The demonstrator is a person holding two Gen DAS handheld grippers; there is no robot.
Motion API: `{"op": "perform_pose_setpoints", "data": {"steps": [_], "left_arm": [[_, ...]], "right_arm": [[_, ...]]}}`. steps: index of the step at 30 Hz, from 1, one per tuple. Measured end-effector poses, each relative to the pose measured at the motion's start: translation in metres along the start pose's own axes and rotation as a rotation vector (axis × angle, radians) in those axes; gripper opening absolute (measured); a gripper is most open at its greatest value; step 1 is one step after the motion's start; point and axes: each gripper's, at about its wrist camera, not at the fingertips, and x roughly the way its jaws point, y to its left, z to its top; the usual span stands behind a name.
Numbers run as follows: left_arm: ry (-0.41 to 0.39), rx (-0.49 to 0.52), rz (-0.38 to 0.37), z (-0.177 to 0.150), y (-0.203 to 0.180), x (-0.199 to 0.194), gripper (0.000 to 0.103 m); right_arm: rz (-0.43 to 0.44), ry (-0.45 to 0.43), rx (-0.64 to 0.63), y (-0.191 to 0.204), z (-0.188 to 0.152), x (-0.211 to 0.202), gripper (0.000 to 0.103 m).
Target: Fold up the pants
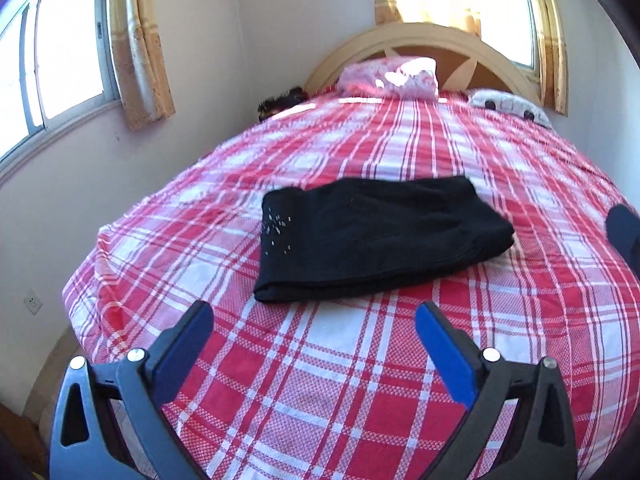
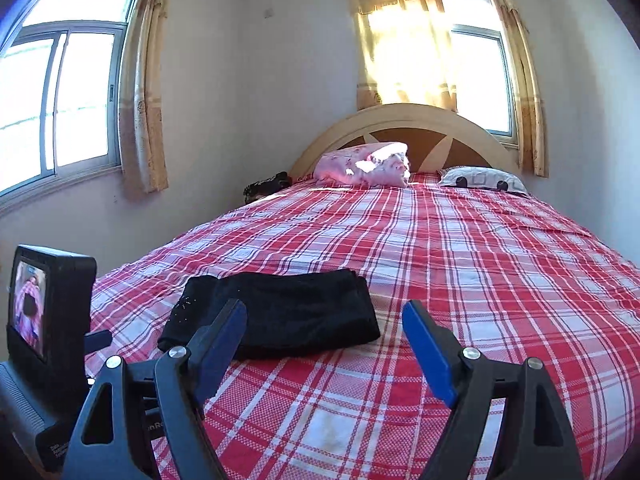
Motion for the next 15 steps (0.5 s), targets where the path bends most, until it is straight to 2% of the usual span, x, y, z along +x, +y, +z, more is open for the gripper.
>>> {"op": "perform_pose_setpoints", "data": {"steps": [5,15], "left_arm": [[-0.073,-0.005,0.017,0.005,0.002,-0.021,0.103],[-0.128,0.010,0.027,0.008,0.002,-0.041,0.103]], "right_arm": [[0.031,0.007,0.059,-0.007,-0.003,-0.007,0.082],[0.065,-0.024,0.086,-0.007,0.003,-0.019,0.082]]}}
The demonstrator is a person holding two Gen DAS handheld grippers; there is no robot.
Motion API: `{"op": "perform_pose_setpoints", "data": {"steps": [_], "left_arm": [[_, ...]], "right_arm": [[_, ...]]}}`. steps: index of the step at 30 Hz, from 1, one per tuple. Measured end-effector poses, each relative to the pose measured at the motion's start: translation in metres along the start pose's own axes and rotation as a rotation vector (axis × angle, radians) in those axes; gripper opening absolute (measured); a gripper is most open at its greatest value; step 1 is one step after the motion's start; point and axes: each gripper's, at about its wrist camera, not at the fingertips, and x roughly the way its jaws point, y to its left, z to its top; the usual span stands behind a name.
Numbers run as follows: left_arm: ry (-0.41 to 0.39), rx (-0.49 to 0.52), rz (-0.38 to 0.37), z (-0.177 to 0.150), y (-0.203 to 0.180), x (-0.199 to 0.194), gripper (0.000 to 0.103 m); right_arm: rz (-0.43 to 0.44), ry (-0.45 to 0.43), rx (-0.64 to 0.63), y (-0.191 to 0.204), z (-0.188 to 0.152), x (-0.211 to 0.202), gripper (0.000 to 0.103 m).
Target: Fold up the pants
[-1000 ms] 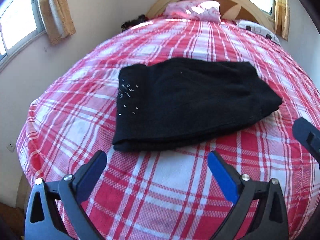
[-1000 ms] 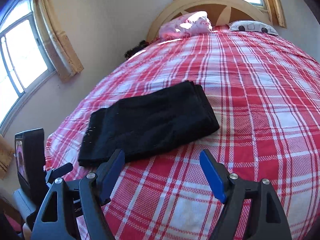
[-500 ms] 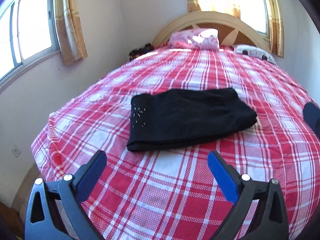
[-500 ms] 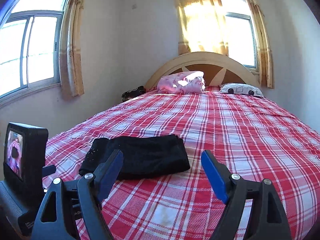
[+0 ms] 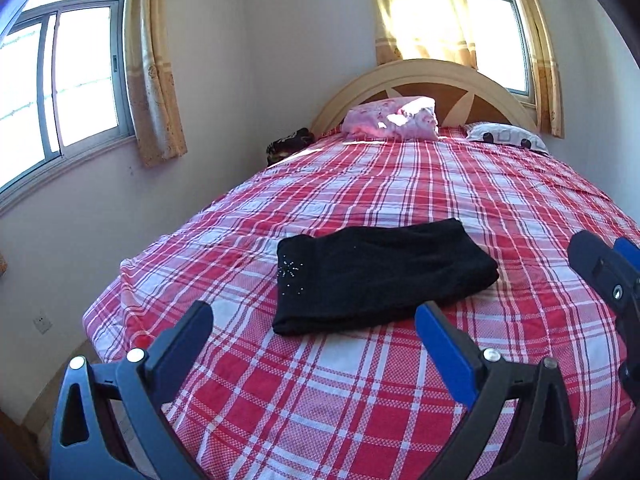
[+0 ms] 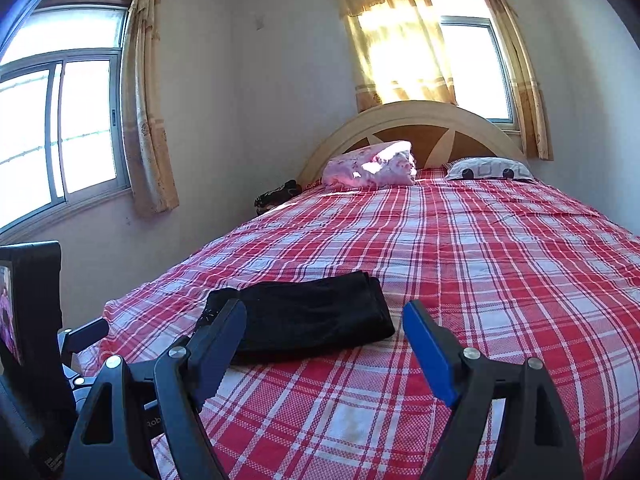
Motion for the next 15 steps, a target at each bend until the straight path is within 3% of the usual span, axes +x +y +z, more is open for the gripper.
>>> {"op": "perform_pose_setpoints", "data": {"steps": [15], "left_arm": [[0.029,0.002,0.029,0.0003,-0.0001,0.0003,0.103]], "right_arm": [[-0.010,0.015,0.049,-0.0096,-0.0007,-0.0012,0.082]]}}
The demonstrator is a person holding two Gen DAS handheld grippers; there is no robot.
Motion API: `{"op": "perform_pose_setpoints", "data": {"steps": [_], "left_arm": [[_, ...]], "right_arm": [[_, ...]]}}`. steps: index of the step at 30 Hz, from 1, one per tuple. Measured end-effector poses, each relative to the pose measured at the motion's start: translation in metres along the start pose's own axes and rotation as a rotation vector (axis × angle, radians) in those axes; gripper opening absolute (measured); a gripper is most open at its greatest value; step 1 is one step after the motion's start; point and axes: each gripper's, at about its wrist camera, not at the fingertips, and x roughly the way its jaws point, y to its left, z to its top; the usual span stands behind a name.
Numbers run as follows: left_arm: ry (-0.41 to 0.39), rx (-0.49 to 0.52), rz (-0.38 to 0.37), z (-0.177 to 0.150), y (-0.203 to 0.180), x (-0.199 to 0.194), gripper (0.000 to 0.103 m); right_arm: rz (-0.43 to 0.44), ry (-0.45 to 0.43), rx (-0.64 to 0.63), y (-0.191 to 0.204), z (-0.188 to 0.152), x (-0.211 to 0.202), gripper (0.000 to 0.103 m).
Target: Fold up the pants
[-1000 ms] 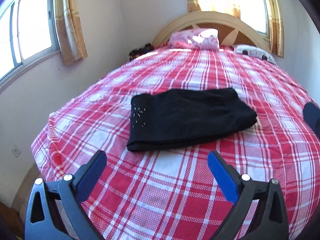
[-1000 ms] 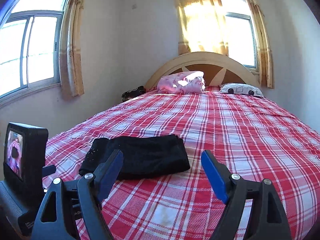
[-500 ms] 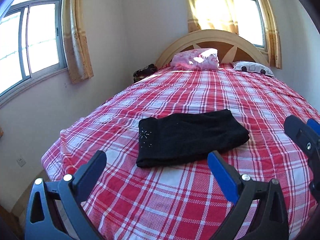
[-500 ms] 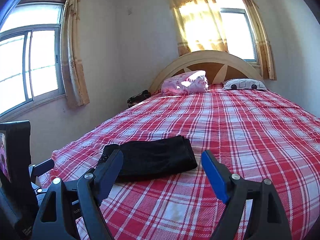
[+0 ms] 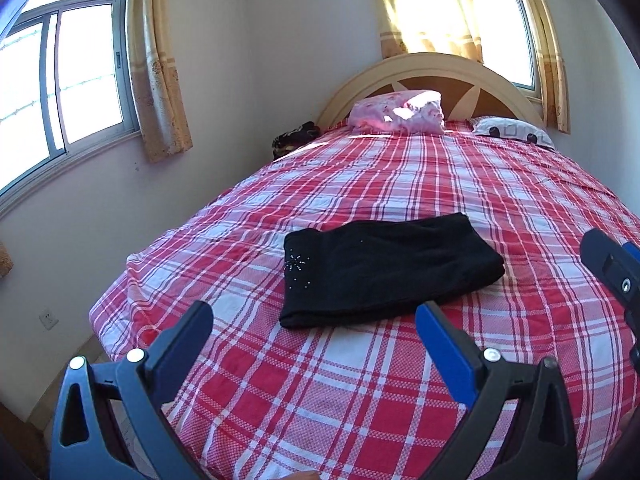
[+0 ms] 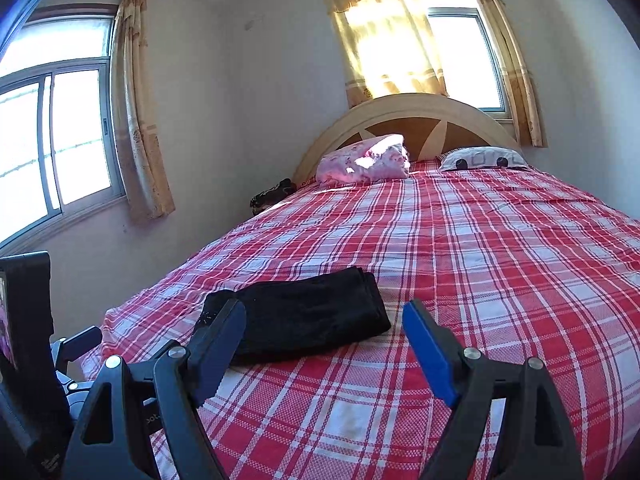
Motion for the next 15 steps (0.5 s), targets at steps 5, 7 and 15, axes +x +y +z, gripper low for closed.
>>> {"op": "perform_pose_setpoints", "data": {"steps": [5,7,15], "left_arm": [[0.008,0.002,0.008,-0.0011,-0.0008,0.0011,0.103],[0.011,-0.001,0.007,-0.0012,-0.0001,0.0024,0.103],[0.017,-0.003,0.006,-0.0014,0.0004,0.0044,0.103]], "right_arm": [[-0.003,0.010,0.008,-0.0024,-0.0001,0.0013,0.082],[-0.003,0.010,0.012,-0.0032,-0.0001,0.0014,0.082],[-0.007,0.013,0.022,-0.0048,-0.0004,0.0018,0.082]]}}
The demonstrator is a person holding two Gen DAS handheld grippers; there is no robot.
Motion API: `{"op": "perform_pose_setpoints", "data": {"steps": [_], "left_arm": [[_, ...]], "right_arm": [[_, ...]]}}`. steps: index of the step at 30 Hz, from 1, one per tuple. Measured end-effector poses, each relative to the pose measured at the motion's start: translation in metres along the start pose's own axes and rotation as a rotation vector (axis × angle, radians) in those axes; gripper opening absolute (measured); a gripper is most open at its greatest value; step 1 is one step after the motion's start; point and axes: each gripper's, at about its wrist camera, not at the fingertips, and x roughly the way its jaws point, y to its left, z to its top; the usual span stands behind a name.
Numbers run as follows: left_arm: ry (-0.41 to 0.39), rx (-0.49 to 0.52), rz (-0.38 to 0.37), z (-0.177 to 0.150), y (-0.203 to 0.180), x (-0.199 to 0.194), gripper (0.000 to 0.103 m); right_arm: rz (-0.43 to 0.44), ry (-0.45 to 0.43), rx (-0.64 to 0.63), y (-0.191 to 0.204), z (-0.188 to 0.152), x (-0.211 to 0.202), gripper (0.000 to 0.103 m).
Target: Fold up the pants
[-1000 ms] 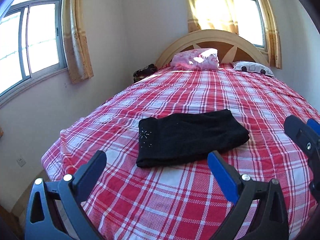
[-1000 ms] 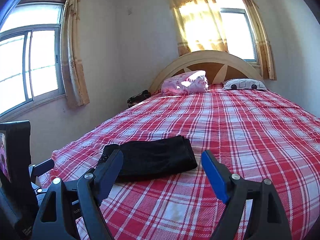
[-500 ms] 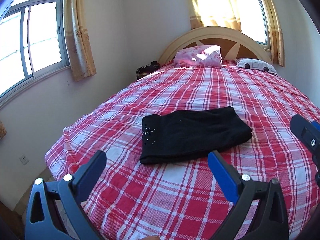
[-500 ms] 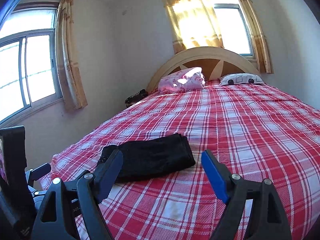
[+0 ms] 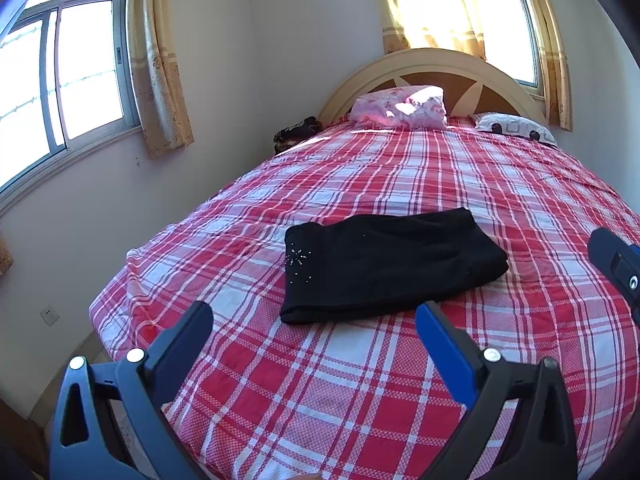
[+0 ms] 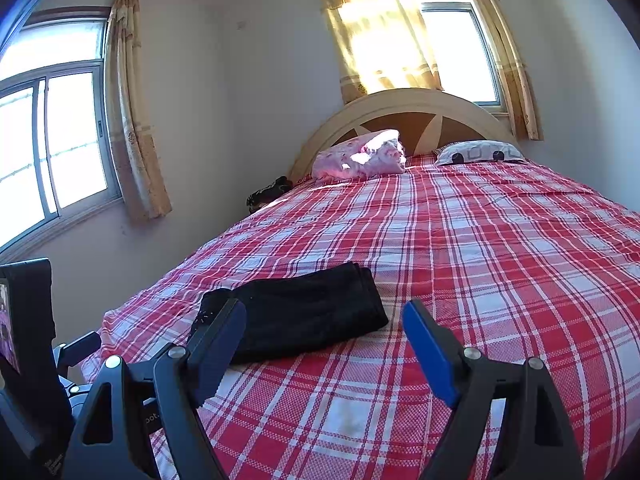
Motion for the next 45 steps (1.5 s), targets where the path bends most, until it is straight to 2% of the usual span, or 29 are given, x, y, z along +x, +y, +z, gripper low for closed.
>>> {"op": "perform_pose_setpoints", "data": {"steps": [28,32,45], "left_arm": [[0.013,0.010,0.012,0.000,-0.002,0.005,0.103],[0.009,0.020,0.035,0.001,-0.003,0.004,0.103],[0.027,0.005,-0.006,-0.003,-0.006,0.009,0.103]], "right_arm": [[-0.001,0.007,0.016,-0.006,-0.002,0.000,0.082],[-0.002,0.007,0.016,-0.006,-0.001,0.000,0.082],[-0.013,0.015,0.021,-0.011,-0.005,0.001,0.082]]}}
